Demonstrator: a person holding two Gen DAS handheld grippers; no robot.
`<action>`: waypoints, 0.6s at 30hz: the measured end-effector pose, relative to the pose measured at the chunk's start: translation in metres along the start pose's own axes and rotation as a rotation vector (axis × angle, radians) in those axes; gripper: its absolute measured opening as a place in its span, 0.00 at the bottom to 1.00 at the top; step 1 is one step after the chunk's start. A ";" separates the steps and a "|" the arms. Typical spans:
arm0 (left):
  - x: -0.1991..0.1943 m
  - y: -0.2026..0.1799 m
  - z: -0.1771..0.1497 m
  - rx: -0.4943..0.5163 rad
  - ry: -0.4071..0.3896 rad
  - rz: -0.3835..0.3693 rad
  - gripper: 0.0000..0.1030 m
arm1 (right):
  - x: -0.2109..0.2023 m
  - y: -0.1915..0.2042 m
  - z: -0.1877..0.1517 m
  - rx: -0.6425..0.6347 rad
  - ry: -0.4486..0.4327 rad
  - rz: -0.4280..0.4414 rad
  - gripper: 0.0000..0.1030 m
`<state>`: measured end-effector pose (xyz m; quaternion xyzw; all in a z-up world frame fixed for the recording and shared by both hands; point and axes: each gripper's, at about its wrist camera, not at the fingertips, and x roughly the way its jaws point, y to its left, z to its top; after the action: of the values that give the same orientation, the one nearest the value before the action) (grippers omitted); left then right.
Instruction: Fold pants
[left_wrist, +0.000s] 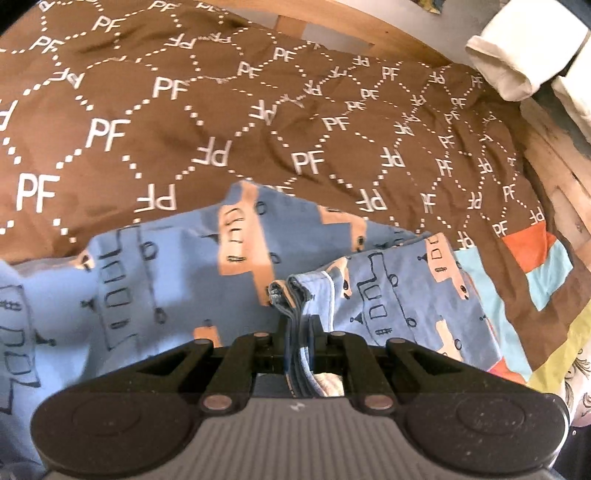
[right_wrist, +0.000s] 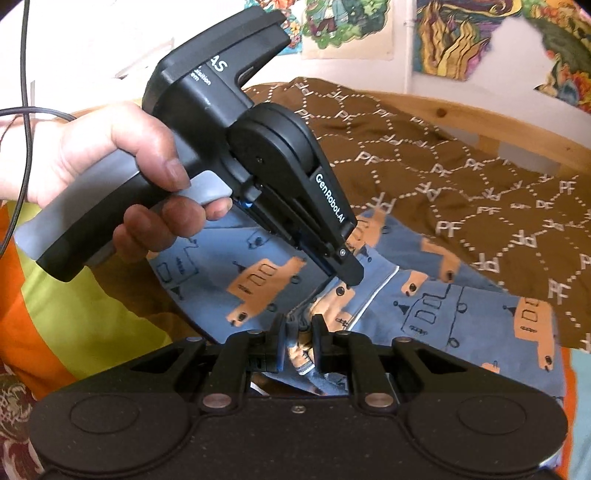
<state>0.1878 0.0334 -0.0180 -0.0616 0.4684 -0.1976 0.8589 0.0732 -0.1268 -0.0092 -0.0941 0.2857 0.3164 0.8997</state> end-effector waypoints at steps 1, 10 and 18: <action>0.000 0.002 -0.001 -0.001 0.002 0.003 0.09 | 0.003 0.002 0.001 0.000 0.005 0.003 0.15; 0.011 0.011 -0.008 -0.046 0.030 0.026 0.16 | 0.017 0.006 -0.002 -0.024 0.068 0.007 0.17; -0.003 0.007 -0.015 -0.117 0.020 0.050 0.46 | -0.029 -0.018 -0.003 -0.155 0.026 -0.156 0.67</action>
<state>0.1758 0.0422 -0.0260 -0.0981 0.4890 -0.1488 0.8539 0.0648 -0.1568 0.0045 -0.1897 0.2637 0.2652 0.9078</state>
